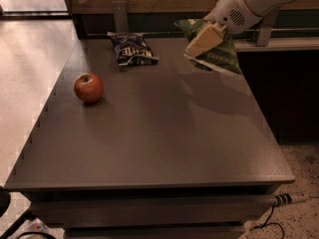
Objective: Move green jalapeno chip bag near blue chip bag
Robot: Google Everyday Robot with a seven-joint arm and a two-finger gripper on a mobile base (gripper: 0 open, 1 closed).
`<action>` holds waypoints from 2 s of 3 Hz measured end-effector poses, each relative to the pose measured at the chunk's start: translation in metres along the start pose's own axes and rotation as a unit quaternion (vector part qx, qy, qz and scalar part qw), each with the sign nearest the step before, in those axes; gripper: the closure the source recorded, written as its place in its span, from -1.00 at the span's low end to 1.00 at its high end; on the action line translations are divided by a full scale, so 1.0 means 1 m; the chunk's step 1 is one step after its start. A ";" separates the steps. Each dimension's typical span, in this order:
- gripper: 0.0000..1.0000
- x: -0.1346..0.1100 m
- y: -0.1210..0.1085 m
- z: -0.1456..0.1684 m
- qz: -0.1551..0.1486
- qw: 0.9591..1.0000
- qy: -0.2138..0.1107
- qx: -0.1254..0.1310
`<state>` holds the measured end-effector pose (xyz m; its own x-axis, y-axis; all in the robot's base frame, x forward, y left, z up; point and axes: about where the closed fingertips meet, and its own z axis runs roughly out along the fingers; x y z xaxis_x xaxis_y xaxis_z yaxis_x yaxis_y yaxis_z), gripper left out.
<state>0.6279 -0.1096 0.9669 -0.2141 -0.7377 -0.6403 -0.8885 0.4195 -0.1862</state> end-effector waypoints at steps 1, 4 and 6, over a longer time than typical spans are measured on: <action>1.00 -0.010 -0.018 0.014 -0.009 1.000 -0.008 -0.005; 1.00 -0.046 -0.121 0.087 0.004 0.997 -0.075 0.026; 1.00 -0.055 -0.149 0.115 0.026 0.995 -0.007 0.099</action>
Offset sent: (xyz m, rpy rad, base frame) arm 0.1561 0.0173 0.0163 0.1263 -0.1107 0.0653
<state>0.8187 -0.0707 0.9443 -0.2513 -0.7051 -0.6631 -0.7785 0.5543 -0.2944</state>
